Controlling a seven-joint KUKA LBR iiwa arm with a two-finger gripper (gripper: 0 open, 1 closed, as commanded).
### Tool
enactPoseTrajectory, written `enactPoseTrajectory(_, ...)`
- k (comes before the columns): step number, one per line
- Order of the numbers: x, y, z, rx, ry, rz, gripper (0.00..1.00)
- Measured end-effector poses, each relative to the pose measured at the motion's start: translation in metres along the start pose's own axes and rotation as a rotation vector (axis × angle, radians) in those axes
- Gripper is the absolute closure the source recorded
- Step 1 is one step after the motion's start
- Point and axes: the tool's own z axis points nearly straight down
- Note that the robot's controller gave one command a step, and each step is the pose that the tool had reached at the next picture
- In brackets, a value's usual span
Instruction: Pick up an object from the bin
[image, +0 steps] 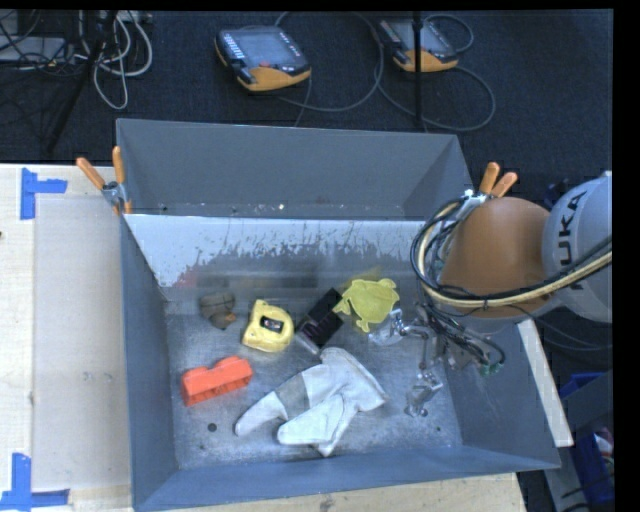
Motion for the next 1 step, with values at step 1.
enactPoseTrajectory(1,-0.0005,-0.0001,-0.0005,0.000,0.000,0.001,0.00)
